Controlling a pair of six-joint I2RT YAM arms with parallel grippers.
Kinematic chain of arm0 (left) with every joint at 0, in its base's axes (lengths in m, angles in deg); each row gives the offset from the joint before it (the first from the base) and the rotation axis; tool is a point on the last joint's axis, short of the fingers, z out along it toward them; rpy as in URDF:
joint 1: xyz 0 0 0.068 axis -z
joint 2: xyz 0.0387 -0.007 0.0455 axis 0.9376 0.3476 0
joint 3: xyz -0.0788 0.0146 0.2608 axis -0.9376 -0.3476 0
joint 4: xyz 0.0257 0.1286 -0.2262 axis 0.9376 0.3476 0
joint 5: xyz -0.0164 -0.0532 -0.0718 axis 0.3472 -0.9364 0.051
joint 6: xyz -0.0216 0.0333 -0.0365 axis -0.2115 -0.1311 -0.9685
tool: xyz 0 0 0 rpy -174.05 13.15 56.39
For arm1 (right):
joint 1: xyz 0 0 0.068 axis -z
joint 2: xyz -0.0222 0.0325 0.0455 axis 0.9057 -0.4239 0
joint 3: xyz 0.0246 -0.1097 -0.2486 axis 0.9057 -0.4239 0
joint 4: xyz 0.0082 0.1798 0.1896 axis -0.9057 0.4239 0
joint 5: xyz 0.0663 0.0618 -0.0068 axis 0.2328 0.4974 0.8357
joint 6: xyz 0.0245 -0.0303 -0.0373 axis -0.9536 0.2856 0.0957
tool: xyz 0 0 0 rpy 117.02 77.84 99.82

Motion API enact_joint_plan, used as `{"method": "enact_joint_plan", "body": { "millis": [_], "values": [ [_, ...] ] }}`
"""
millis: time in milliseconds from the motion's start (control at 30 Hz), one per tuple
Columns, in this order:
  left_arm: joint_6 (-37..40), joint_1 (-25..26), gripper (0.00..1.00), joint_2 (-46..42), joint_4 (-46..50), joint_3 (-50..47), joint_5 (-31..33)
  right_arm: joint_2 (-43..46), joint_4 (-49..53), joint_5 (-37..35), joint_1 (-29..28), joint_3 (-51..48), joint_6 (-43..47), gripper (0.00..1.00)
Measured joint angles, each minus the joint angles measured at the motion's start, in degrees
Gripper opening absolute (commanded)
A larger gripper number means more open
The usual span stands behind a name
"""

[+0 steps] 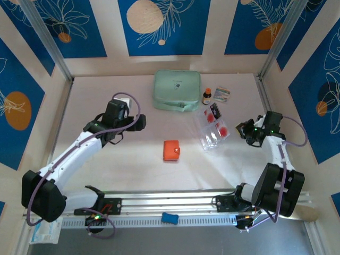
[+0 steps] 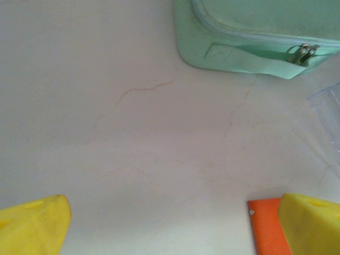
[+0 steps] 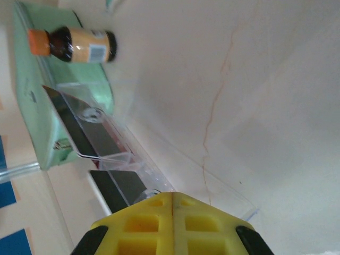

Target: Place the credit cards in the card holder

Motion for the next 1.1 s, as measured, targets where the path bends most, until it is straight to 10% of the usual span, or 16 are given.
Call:
{"method": "enact_joint_plan", "body": {
  "millis": [667,933,1100],
  "values": [
    [0.7,-2.0,1.0,-1.9,0.5,-2.7,-1.3,-4.0,-9.9,0.0,-16.2,-7.7,-5.2,0.0],
    [1.6,-4.5,1.0,-4.2,0.1,-4.3,0.8,1.1,-0.2,-4.2,-8.1,0.0,-0.7,0.61],
    [3.9,-9.6,1.0,-6.4,-4.1,-10.1,4.7,1.9,3.1,-10.1,-6.1,6.5,4.8,0.78]
  ]
}}
